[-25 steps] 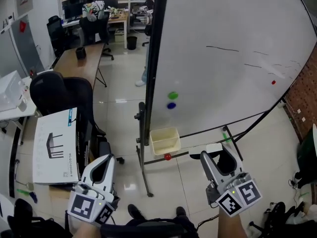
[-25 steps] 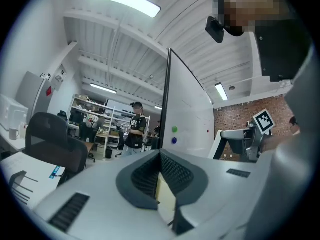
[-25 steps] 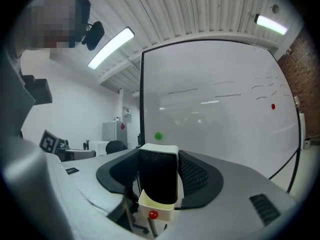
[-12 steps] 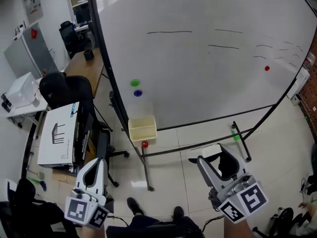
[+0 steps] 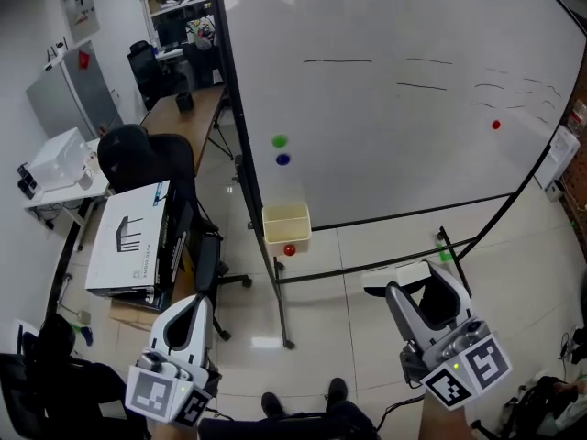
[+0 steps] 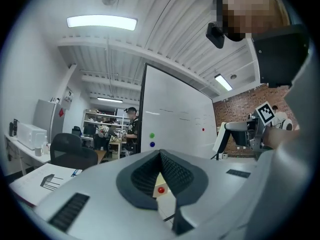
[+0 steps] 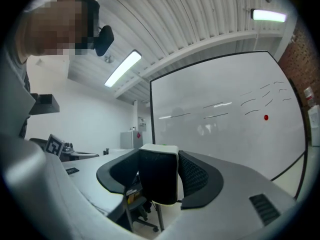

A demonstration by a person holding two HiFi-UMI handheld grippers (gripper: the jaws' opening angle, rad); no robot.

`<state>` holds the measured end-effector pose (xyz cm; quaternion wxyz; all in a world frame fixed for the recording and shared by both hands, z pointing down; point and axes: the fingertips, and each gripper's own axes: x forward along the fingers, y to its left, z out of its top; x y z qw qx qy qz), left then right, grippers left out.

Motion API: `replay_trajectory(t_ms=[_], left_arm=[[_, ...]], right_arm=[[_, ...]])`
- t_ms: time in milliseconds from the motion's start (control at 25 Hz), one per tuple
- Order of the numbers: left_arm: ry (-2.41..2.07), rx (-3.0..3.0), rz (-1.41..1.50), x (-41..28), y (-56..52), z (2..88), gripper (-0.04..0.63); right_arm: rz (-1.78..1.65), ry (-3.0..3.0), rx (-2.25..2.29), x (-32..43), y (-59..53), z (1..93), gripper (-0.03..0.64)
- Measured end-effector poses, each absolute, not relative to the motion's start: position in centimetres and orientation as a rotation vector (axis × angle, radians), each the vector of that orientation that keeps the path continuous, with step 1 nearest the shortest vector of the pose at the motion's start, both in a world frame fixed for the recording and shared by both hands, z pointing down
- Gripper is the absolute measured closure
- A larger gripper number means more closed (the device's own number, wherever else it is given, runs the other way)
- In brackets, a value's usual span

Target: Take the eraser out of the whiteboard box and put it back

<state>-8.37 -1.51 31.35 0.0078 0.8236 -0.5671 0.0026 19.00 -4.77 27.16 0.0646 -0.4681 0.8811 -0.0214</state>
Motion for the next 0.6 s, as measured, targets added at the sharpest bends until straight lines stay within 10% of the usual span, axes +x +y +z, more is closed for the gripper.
replay_trajectory(t_ms=[600], left_arm=[[-1.77,2.606,-0.064,-11.8,4.1,30.0,0.578]], right_arm=[[0.003,2.679,-1.429,15.7,1.3,25.7,0.348]])
